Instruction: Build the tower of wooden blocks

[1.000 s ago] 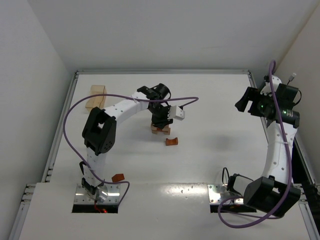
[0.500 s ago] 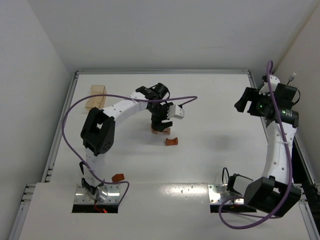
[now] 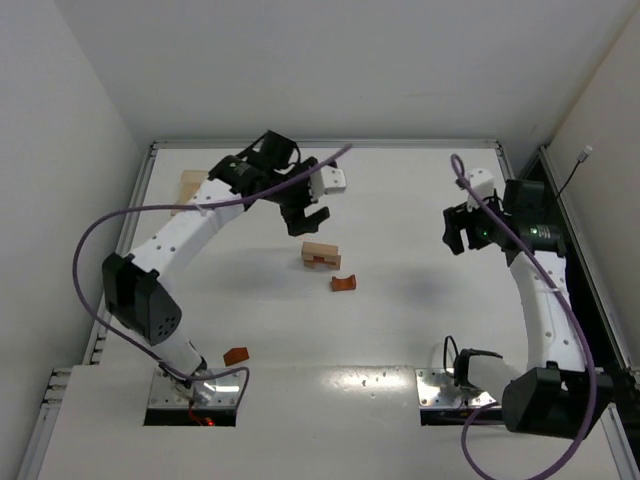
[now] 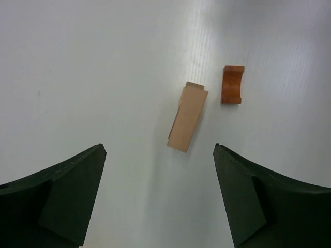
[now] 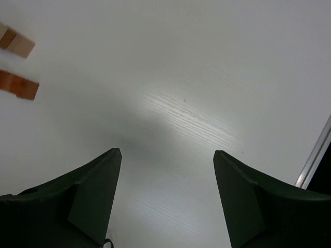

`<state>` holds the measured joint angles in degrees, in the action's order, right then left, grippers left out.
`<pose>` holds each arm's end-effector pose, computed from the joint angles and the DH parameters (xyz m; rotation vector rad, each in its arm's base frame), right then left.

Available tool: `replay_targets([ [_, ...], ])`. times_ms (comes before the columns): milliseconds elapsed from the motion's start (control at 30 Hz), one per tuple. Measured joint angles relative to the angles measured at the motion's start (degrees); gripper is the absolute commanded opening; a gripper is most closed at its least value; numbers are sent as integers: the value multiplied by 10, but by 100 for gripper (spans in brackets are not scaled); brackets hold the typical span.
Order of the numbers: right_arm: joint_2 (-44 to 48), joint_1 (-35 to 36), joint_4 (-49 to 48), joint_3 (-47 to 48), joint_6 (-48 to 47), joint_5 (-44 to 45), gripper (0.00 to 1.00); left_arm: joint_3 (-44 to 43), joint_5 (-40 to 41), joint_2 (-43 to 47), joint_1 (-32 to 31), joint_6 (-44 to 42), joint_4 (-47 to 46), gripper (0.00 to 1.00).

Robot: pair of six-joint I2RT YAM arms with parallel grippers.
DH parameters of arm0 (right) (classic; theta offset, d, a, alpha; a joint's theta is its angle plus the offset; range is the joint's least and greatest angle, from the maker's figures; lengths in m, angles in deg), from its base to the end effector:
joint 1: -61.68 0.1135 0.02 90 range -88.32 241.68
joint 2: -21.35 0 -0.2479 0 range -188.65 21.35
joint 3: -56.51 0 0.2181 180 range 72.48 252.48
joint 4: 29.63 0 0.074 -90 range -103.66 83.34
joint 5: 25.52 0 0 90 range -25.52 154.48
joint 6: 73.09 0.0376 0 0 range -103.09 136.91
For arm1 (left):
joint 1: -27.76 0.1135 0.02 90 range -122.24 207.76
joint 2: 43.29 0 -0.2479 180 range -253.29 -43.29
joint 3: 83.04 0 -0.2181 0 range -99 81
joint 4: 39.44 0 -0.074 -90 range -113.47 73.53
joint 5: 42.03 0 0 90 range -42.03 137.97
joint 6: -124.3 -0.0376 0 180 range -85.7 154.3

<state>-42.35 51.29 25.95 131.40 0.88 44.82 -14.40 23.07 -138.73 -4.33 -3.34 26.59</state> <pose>0.2013 -0.0240 0.3015 -0.2792 2.2785 0.1662 0.2649 -0.1848 0.3372 1.5210 1.8486 -0.4843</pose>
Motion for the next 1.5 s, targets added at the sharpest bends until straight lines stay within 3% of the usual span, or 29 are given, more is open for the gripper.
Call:
replay_targets([
  [233, 17, 171, 30, -36, -92, 6, 63, 54, 7, 89, 120, 158, -64, 82],
  [367, 44, 301, 24, -84, -119, 30, 64, 96, 18, 122, 146, 222, -78, 99],
  [500, 63, 387, 7, -120, -199, 44, 68, 122, -1, 130, 159, 256, -69, 99],
  [700, 38, 396, -38, -138, -361, 22, 69, 131, -35, 129, 199, 275, -50, 99],
  [933, -148, 392, 3, -12, -436, -95, 69, 131, -48, 129, 205, 278, -44, 99],
  [1167, -196, 403, 27, -1, -444, -158, 67, 131, -47, 129, 215, 275, -44, 99],
  [1500, -204, 431, -53, -30, -351, -108, 64, 131, -45, 113, 221, 274, -45, 99],
])
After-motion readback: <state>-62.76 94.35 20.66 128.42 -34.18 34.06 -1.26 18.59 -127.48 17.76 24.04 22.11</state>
